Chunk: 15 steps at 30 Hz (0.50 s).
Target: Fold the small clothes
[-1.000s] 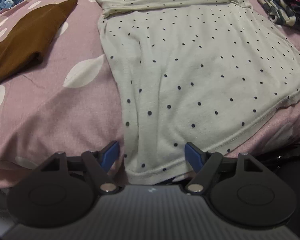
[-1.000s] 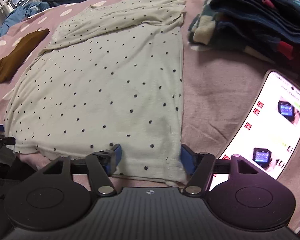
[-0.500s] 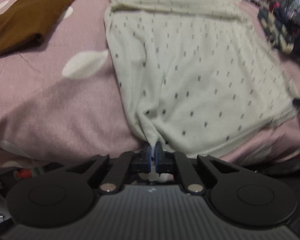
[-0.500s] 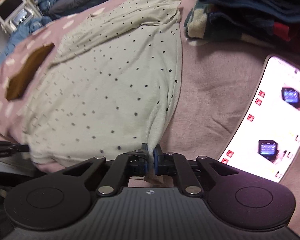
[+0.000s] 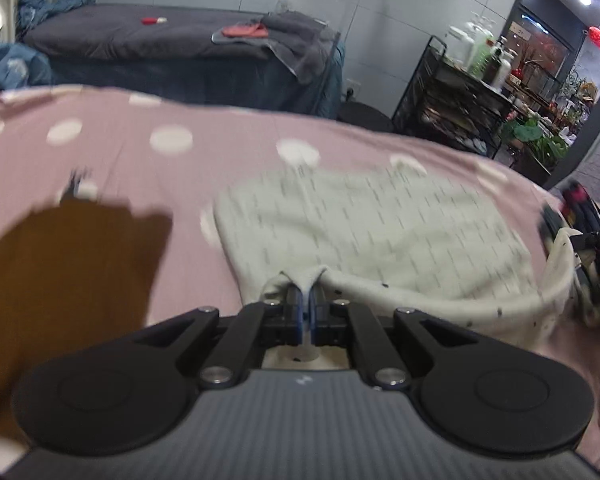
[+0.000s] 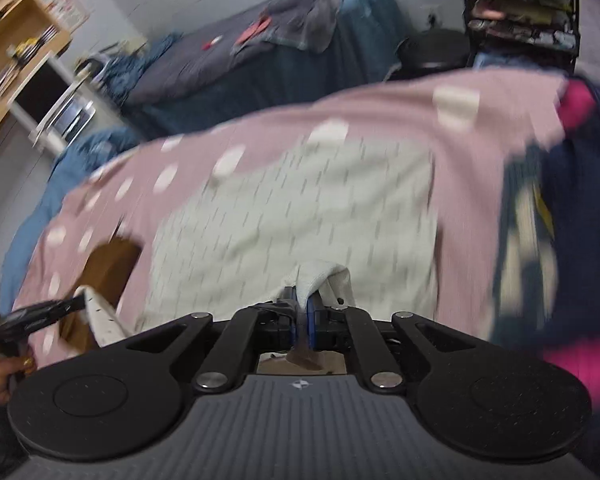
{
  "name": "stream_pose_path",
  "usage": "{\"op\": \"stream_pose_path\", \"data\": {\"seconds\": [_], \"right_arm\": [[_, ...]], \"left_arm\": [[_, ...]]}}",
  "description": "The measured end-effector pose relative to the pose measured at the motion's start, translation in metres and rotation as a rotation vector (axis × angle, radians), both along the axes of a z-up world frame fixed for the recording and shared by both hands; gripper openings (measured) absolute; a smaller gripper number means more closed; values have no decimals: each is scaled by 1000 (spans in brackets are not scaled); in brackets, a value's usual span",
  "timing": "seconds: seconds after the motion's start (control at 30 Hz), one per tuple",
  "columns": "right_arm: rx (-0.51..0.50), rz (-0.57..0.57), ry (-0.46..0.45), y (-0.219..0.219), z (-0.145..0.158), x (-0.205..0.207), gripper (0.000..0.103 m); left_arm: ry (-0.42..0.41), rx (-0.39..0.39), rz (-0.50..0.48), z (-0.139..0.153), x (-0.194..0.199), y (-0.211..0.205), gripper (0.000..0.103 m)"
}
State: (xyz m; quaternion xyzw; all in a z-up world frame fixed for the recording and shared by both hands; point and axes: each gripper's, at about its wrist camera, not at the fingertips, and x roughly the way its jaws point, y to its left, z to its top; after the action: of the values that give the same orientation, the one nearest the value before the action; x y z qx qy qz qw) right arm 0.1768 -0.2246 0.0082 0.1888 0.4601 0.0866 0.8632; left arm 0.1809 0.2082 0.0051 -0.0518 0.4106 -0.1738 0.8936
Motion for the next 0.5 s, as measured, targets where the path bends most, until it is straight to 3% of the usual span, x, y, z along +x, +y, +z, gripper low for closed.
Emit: {"op": "stream_pose_path", "data": {"seconds": [0.1, 0.2, 0.3, 0.33, 0.37, 0.43, 0.47, 0.5], "right_arm": [[-17, -122, 0, -22, -11, 72, 9], [11, -230, 58, -35, -39, 131, 9], [19, -294, 77, -40, -68, 161, 10], [6, -299, 96, -40, -76, 167, 13], [-27, -310, 97, -41, -80, 173, 31], [-100, -327, 61, -39, -75, 170, 52], [-132, -318, 16, -38, -68, 165, 63], [-171, -293, -33, -33, -61, 159, 67]], "left_arm": [[28, 28, 27, 0, 87, -6, 3], [144, 36, 57, -32, 163, -13, 3], [224, 67, 116, -75, 211, -19, 6], [225, 69, 159, -89, 216, -17, 14], [224, 96, 194, -95, 222, -17, 24], [191, 216, 252, -97, 226, -18, 72], [150, 278, 274, -93, 224, -20, 80], [98, 349, 292, -88, 220, -22, 88]]}}
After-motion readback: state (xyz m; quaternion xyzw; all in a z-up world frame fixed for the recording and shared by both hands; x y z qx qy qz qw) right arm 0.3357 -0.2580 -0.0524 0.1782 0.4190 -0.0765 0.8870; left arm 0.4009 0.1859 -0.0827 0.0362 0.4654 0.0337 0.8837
